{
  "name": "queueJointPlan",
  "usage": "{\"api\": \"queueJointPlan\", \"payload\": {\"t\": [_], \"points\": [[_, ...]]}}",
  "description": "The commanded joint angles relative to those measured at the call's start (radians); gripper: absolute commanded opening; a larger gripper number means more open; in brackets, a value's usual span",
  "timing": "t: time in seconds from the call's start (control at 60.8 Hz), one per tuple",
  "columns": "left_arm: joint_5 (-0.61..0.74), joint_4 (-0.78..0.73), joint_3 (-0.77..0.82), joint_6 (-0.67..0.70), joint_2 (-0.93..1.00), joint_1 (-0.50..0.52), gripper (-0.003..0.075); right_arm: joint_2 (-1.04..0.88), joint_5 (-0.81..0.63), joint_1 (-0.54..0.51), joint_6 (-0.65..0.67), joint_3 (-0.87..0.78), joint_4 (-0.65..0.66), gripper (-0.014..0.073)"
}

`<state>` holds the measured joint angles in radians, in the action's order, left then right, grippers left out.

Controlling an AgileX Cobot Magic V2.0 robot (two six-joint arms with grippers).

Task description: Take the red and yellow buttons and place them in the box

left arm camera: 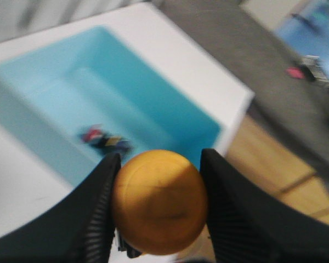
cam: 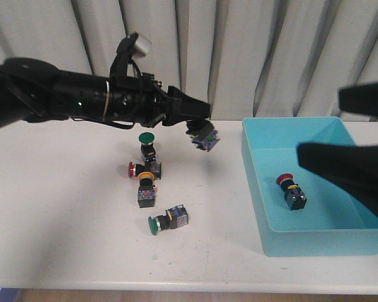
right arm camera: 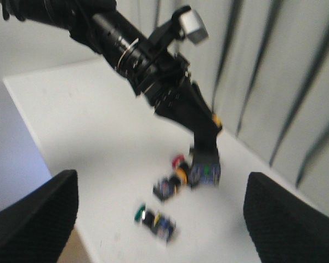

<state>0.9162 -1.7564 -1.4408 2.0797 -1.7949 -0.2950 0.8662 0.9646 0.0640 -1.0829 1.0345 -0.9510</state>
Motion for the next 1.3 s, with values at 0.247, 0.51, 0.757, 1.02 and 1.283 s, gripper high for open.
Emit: {"api": "queueJointPlan", "payload": {"t": [0.247,0.51,0.757,1.02,1.283], "points": [[0.176,0.392,-0.025,0.016,0.163,-0.005,-0.0007,0.135,-0.062,-0.004,-0.385,0.027,-0.415,0.0587],[0.176,0.501,-0.025,0.016,0.167,-0.005,-0.0007,0.183,-0.081,-0.004,-0.554,0.028,-0.562,0.0587],[0.171,0.513,-0.025,0.016,0.167,-0.005,-0.0007,0.254,-0.079,-0.004,-0.648,0.03,-0.657,0.0587],[0.169,0.583,-0.025,0.016,0.167,-0.005,-0.0007,0.315,-0.053,-0.003,-0.725,0.03,-0.741,0.0587],[0.169,0.582,-0.025,0.016,0.167,-0.005,-0.0007,0.357,-0.118,0.114,-0.837,0.03,-0.777,0.0587]]}}
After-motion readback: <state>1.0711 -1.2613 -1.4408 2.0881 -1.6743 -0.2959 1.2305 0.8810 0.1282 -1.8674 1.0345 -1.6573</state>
